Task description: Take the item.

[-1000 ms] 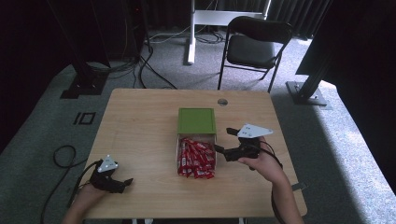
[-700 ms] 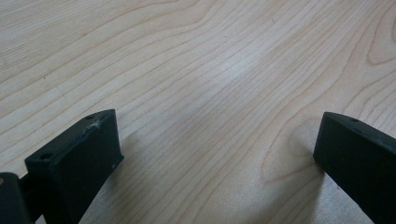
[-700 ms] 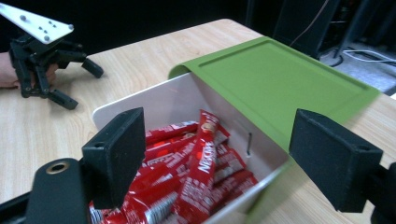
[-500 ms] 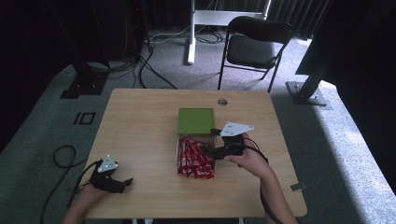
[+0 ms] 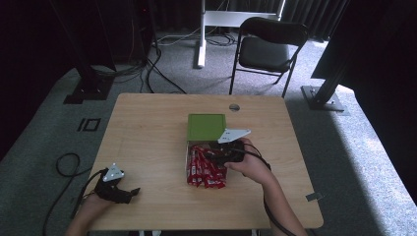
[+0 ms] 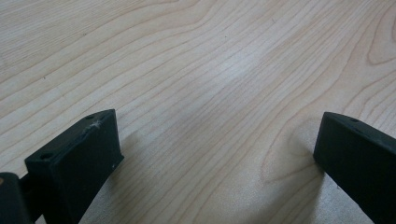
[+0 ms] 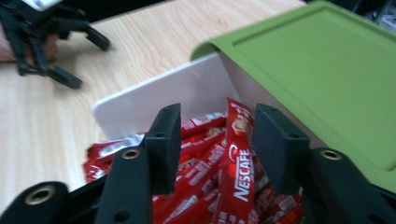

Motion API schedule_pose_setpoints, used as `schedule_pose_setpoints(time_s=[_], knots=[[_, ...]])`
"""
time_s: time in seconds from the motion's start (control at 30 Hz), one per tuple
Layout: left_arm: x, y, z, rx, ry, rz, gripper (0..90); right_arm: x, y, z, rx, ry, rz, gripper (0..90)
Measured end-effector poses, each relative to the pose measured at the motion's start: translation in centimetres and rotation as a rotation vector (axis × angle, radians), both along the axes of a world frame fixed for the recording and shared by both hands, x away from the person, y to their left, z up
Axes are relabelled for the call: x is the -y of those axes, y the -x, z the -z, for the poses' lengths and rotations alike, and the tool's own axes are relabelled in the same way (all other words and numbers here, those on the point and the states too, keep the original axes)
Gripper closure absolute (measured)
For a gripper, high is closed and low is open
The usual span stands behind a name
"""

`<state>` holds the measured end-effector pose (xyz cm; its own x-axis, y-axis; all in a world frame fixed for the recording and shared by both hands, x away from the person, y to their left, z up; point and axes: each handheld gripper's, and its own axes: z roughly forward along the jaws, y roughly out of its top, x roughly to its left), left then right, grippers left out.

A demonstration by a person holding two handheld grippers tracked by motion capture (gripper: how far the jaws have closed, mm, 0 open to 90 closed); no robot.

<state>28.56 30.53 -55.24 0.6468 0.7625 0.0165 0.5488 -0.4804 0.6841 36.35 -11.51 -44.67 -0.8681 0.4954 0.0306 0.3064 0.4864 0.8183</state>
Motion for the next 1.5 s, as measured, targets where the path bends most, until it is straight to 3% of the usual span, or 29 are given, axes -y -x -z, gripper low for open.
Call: schedule_pose_setpoints(time_s=[0.3,0.53,0.73,0.8,0.93,1.03,1.27,1.37,1.4,1.43,1.5], knots=[[0.0,0.0,0.0,-0.001,0.0,0.0,1.5,-1.3,-1.0,0.9,-0.028,0.083,0.048,60.2],[0.0,0.0,0.0,-0.001,0.0,0.0,1.5,-2.0,-1.4,1.2,-0.02,0.138,0.069,61.0],[0.0,0.0,0.0,-0.001,0.0,0.0,1.5,-2.6,-1.5,1.2,-0.012,0.256,0.036,60.6],[0.0,0.0,0.0,-0.001,0.0,0.0,1.5,-2.8,-1.6,1.2,-0.012,0.306,0.017,66.0],[0.0,0.0,0.0,-0.001,0.0,0.0,1.5,-2.8,-1.7,1.3,-0.03,0.355,0.027,77.7],[0.0,0.0,0.0,-0.001,0.0,0.0,1.5,-2.5,-1.7,1.2,-0.044,0.333,0.043,85.1],[0.0,0.0,0.0,-0.001,0.0,0.0,1.5,-2.2,-1.3,0.6,-0.044,0.295,0.046,86.9],[0.0,0.0,0.0,-0.001,0.0,0.0,1.5,-1.7,-1.0,0.0,-0.039,0.245,0.082,87.6],[0.0,0.0,0.0,-0.001,0.0,0.0,1.5,-1.6,-0.9,-0.1,-0.043,0.256,0.078,87.6],[0.0,0.0,0.0,0.0,0.0,0.0,1.4,-1.4,-0.8,-0.3,-0.037,0.224,0.093,87.8],[0.0,0.0,0.0,0.001,-0.001,0.0,1.5,-1.3,-0.5,-0.5,-0.04,0.216,0.09,87.8]])
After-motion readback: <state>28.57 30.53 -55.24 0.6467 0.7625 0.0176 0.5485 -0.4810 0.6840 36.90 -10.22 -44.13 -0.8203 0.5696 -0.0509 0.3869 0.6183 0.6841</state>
